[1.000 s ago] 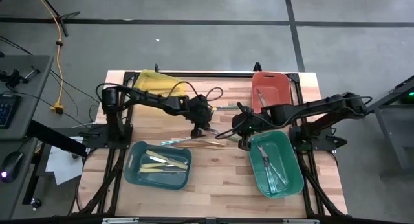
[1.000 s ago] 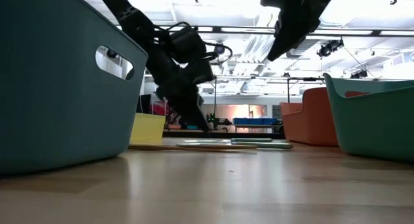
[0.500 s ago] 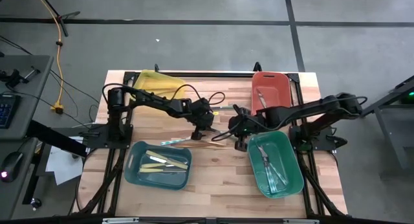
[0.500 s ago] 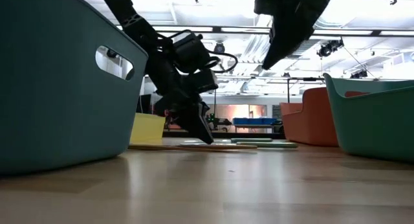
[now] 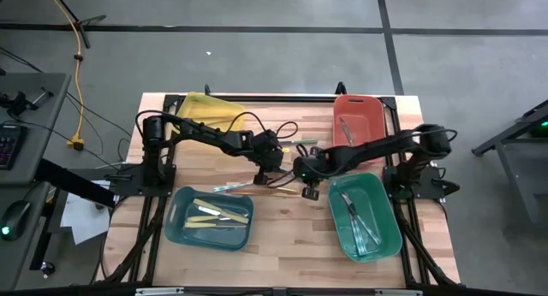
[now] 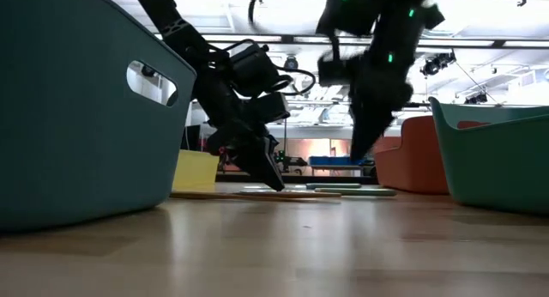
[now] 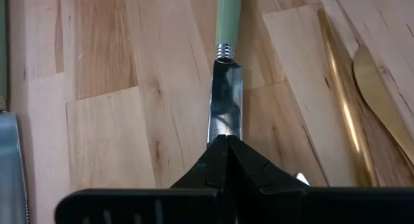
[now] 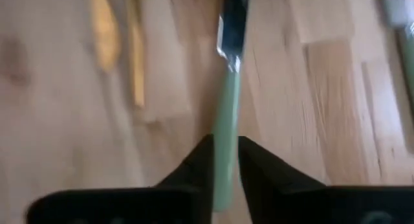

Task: Sort silverware by color (type)
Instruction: Put the green knife into the orange bin

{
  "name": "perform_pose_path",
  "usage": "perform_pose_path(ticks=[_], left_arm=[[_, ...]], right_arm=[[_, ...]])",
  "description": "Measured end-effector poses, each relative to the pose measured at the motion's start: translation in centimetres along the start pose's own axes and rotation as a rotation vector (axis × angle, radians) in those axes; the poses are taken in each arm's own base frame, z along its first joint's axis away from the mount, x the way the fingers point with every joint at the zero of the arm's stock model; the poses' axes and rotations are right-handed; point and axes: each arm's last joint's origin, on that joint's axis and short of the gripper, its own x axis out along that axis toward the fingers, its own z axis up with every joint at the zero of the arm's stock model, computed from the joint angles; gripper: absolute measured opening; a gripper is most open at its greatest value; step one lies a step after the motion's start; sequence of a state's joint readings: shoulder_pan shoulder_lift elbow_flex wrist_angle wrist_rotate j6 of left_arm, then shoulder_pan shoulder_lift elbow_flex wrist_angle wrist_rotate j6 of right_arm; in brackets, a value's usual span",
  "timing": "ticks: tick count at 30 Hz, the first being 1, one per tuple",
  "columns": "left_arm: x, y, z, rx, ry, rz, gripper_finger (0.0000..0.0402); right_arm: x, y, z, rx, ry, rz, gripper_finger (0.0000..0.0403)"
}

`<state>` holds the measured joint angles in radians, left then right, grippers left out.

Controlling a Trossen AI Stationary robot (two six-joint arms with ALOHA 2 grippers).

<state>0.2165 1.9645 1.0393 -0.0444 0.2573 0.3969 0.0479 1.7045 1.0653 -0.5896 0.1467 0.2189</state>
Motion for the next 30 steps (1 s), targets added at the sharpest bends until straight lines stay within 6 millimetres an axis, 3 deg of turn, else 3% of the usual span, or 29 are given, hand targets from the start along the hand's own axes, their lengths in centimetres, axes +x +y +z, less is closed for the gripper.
perform_pose_path(ticks=[6, 10, 30], left_arm=[[0.2, -0.1, -0.6, -0.008, -0.019, 0.016, 0.0], [0.4, -0.3, -1.2, -0.017, -0.039, 0.027, 0.0], [0.5, -0.4, -1.4, -0.042, -0.044, 0.03, 0.0]], right_arm=[[1.5, -1.6, -0.3, 0.005, 0.094, -0.008, 0.0136], [1.6, -2.1, -0.7, 0.025, 0.149, 0.043, 0.0166], [4.5, -2.1, -1.4, 0.095, 0.282, 0.054, 0.016]])
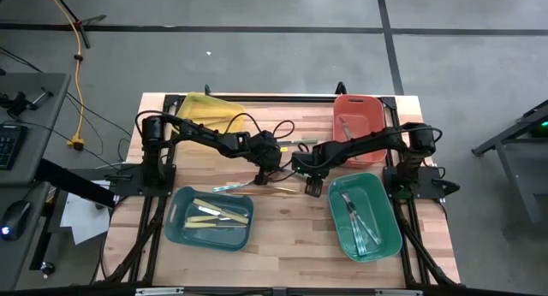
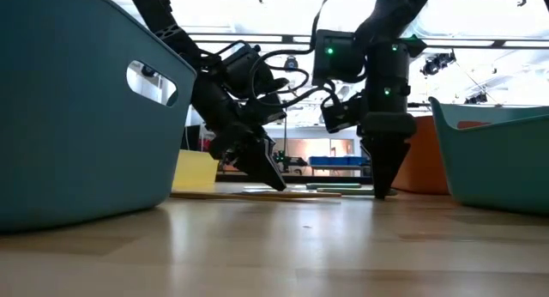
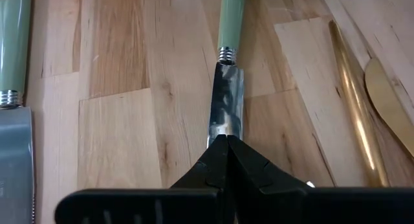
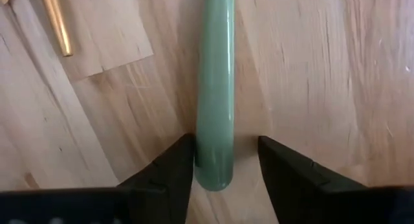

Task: Sort silverware by color (type)
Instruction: Put the green knife into the orange bin

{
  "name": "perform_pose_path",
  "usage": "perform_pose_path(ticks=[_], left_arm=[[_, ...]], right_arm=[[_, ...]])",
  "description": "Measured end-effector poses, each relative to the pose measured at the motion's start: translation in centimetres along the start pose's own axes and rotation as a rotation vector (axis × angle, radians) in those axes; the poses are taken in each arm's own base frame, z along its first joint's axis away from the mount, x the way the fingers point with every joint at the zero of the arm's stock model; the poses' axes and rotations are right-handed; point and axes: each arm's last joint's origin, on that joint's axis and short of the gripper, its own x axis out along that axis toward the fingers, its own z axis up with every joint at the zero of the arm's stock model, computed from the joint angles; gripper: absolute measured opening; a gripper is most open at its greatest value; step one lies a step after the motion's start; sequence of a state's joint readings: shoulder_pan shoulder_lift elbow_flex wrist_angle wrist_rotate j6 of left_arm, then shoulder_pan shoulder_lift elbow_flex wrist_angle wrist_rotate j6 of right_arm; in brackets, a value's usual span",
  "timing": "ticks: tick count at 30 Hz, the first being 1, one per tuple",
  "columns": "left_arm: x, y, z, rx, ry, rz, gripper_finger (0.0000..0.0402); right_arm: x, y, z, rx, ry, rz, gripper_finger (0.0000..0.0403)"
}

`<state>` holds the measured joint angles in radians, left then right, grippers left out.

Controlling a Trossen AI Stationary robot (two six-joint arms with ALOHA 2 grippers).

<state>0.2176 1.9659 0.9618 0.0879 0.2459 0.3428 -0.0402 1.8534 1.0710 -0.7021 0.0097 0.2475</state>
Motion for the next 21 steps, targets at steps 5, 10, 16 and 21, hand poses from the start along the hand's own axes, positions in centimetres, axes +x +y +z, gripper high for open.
perform_pose_path(ticks=[5, 10, 16, 21], left_arm=[[0.0, 0.0, -0.01, -0.001, 0.0, 0.0, 0.0], [0.0, -0.05, -0.02, -0.01, -0.001, -0.006, 0.0], [0.03, -0.07, -0.01, -0.025, -0.005, -0.009, 0.0], [-0.4, -0.01, 0.44, -0.045, -0.03, 0.003, 0.0001]], right_arm=[[0.08, 0.03, -0.14, 0.016, 0.014, -0.001, 0.0072], [0.09, -0.01, -0.21, 0.038, 0.02, -0.005, 0.0034], [-0.06, 0.09, -0.17, 0.041, 0.016, 0.008, 0.0005], [-0.04, 0.07, -0.19, 0.042, 0.018, 0.011, 0.0005]])
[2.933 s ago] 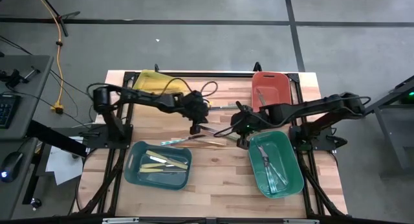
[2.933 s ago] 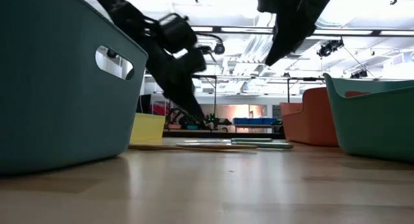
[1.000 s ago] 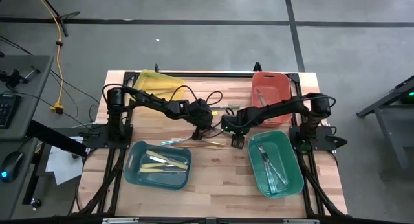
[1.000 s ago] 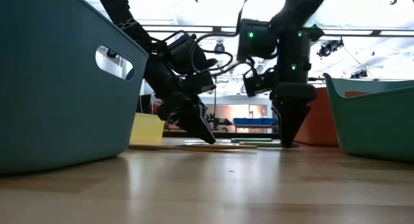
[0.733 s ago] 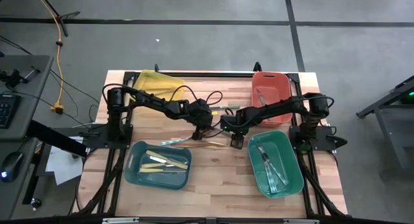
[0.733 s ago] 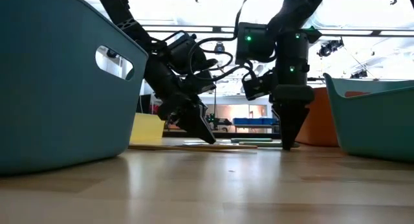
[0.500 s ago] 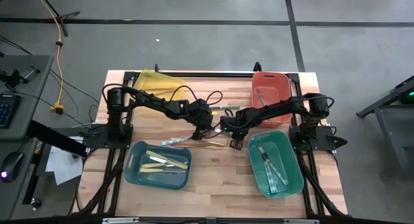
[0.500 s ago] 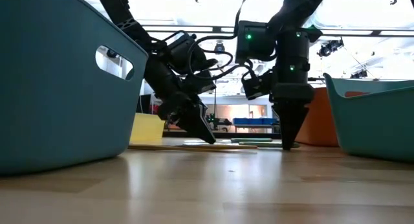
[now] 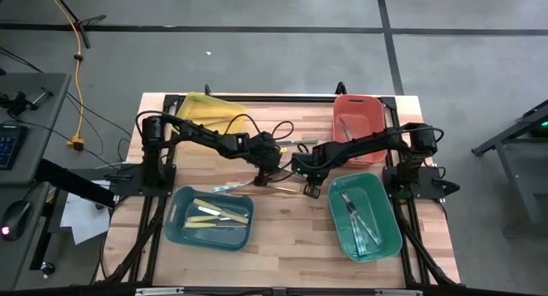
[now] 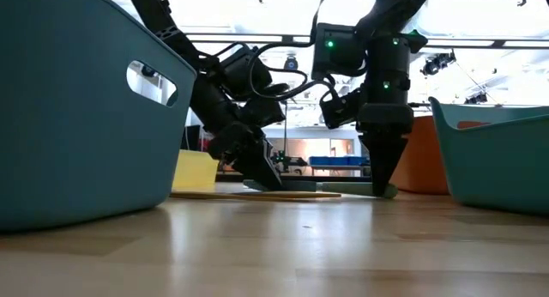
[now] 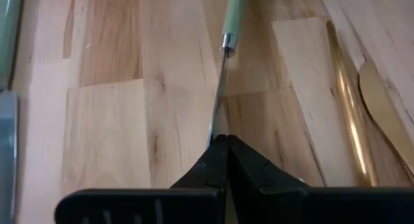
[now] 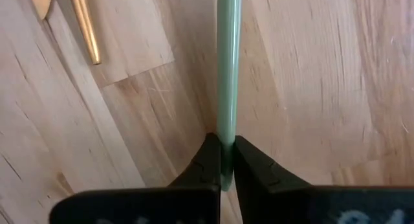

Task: Sort silverware by color (type)
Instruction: Put the green knife into the orange bin

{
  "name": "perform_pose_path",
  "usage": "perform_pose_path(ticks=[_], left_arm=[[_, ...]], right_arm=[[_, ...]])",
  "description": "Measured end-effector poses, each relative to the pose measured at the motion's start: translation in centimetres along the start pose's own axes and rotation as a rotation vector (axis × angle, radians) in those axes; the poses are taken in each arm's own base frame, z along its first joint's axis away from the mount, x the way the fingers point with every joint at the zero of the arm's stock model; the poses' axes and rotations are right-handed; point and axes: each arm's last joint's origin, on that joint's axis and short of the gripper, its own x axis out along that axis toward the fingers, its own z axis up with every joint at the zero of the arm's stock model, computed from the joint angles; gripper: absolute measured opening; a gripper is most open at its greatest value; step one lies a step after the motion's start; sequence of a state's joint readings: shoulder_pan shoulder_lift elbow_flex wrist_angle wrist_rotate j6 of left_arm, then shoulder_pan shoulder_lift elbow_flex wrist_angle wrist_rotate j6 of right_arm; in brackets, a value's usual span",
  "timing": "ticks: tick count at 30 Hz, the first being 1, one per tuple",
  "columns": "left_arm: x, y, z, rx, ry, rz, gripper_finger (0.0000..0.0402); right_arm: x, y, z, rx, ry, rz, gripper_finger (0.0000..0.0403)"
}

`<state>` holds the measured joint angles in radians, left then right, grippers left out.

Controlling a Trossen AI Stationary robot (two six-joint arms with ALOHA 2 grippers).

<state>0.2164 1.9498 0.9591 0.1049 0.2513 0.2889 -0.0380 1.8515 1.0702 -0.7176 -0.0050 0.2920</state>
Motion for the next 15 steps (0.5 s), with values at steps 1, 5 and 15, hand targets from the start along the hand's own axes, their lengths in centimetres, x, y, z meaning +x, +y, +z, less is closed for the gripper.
perform_pose_path(ticks=[1, 5, 15], left_arm=[[-0.2, 0.0, 0.1, 0.0, 0.002, 0.006, 0.0001], [-1.9, -0.1, 0.8, -0.014, 0.003, 0.03, 0.0001], [-10.9, -1.8, 3.4, -0.089, 0.016, 0.089, 0.0]], right_arm=[[0.0, 0.0, 0.0, 0.0, 0.0, 0.0, 0.0005], [0.0, 0.0, 0.0, 0.0, 0.001, 0.0, 0.0005], [-0.3, 0.0, -0.1, -0.002, -0.009, 0.002, 0.0005]])
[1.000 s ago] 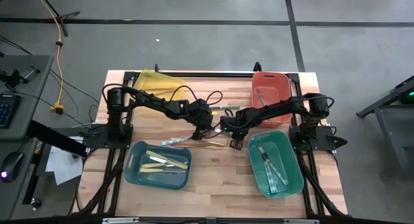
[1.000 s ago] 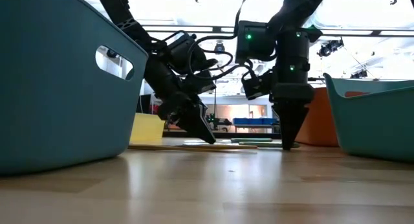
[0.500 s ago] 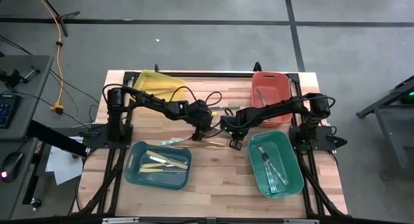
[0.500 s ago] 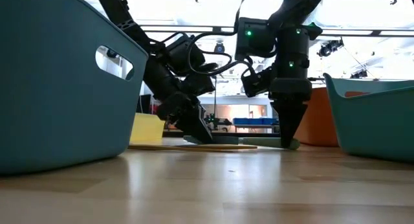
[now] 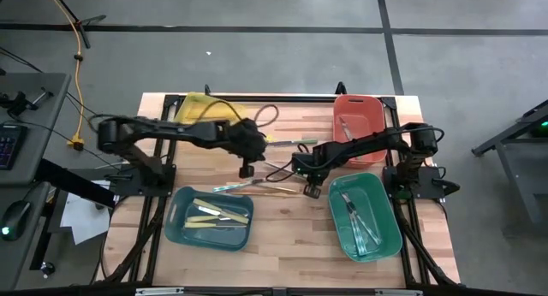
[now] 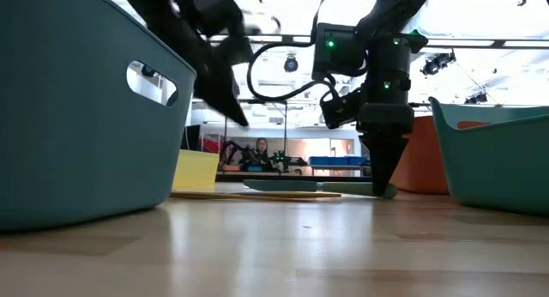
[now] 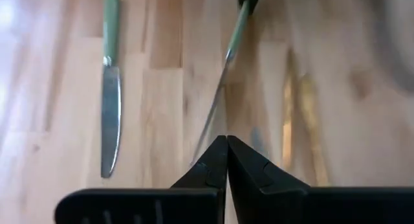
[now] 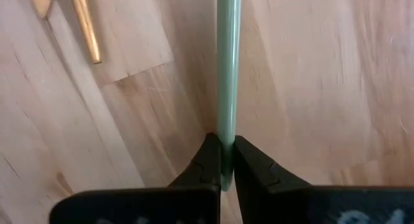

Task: Sort silverware by color (type)
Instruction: Put the green knife into the orange bin

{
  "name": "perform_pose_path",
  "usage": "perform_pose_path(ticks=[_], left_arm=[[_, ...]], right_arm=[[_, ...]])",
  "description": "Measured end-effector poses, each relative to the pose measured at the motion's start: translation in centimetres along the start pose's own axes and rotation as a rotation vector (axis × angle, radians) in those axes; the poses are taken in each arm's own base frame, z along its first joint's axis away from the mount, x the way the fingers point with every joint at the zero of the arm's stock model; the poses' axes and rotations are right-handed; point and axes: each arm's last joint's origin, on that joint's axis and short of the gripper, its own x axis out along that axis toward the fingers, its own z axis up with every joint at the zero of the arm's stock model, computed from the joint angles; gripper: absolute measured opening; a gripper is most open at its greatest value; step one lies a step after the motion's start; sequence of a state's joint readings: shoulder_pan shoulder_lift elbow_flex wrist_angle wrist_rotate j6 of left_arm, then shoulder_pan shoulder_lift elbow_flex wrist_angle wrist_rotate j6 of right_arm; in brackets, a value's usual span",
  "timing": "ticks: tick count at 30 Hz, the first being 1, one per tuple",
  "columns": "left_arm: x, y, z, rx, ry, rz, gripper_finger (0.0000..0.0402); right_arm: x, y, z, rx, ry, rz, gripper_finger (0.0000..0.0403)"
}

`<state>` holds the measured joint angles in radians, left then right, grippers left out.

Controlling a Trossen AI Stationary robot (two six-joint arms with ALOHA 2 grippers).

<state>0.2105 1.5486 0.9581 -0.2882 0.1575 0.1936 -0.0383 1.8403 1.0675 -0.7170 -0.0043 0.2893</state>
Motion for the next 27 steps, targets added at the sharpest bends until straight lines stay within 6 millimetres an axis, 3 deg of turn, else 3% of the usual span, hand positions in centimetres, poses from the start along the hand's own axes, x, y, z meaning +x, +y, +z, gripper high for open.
perform_pose_path(ticks=[5, 11, 18, 27], left_arm=[[-4.2, -1.6, 0.4, -0.01, -0.272, 0.013, 0.0], [-6.6, -3.0, -2.1, -0.076, -0.623, -0.003, 0.0], [-9.1, -4.2, -5.0, -0.124, -0.728, -0.044, 0.0], [-12.2, -5.2, -6.3, -0.102, -0.872, 0.022, 0.0]], right_arm=[[-1.2, -0.2, -0.2, 0.0, -0.042, -0.015, 0.0005], [-2.9, -0.1, -0.2, 0.023, -0.127, -0.05, 0.0005], [-6.1, 0.6, -0.2, 0.014, -0.333, -0.076, 0.0005], [-10.5, 2.4, -0.1, 0.035, -0.689, -0.167, 0.0005]])
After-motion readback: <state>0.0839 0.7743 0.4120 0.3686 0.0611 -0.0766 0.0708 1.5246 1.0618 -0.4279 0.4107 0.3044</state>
